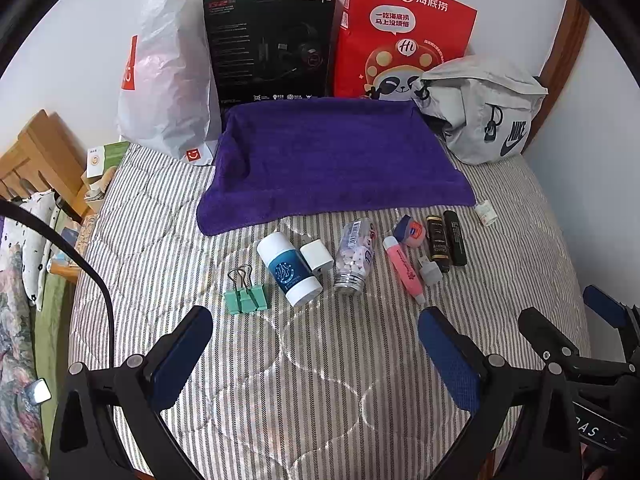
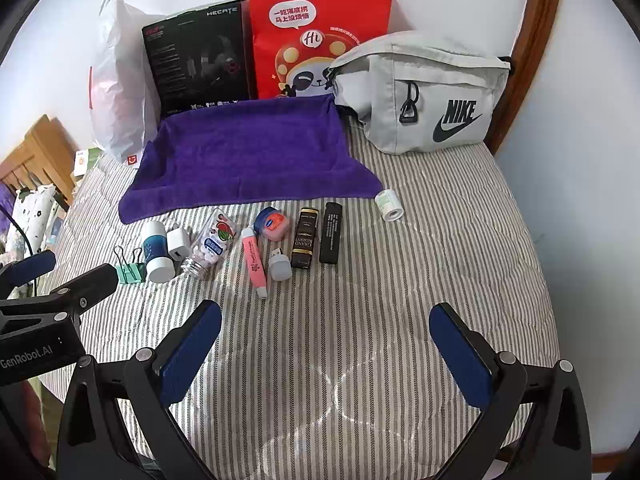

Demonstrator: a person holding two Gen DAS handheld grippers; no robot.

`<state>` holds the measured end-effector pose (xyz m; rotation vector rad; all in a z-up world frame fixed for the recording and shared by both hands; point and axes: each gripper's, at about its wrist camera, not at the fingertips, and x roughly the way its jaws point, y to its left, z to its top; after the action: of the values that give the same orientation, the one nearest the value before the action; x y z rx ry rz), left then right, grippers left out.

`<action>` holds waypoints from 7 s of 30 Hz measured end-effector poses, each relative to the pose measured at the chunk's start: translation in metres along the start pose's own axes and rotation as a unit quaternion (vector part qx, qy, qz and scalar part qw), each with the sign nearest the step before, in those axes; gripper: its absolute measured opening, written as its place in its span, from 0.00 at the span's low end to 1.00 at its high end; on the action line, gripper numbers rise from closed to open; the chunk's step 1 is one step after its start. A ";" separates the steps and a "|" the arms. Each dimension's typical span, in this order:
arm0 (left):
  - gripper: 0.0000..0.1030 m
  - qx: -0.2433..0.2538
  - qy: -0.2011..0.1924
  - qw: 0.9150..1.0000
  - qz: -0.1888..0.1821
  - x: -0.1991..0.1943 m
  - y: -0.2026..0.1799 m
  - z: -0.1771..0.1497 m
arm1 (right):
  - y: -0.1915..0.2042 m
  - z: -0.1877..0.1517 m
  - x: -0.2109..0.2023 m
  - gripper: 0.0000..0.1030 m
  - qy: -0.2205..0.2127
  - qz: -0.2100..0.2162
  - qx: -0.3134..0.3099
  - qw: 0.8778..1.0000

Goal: Organize rigid objects

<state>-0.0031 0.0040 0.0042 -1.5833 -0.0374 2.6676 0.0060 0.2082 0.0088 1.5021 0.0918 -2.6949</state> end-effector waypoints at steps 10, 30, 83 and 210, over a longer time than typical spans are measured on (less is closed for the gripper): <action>1.00 -0.003 -0.001 1.000 -0.001 -0.001 -0.001 0.000 | -0.002 0.000 -0.002 1.00 0.002 -0.001 0.005 1.000; 1.00 -0.006 -0.001 1.000 -0.005 -0.005 -0.001 -0.003 | -0.002 -0.002 -0.004 1.00 0.003 0.001 0.008 1.000; 1.00 -0.029 0.003 1.000 0.001 -0.008 0.009 -0.005 | 0.003 -0.006 -0.011 1.00 0.002 -0.001 -0.005 1.000; 0.38 0.000 -0.028 0.996 -0.079 0.224 0.043 0.213 | 0.057 0.234 0.266 0.29 0.020 0.165 -0.128 0.978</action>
<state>-0.2977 -0.0283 -0.0921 -1.4409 -0.1577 2.5893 -0.3274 0.1284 -0.0968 1.3577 0.1660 -2.2954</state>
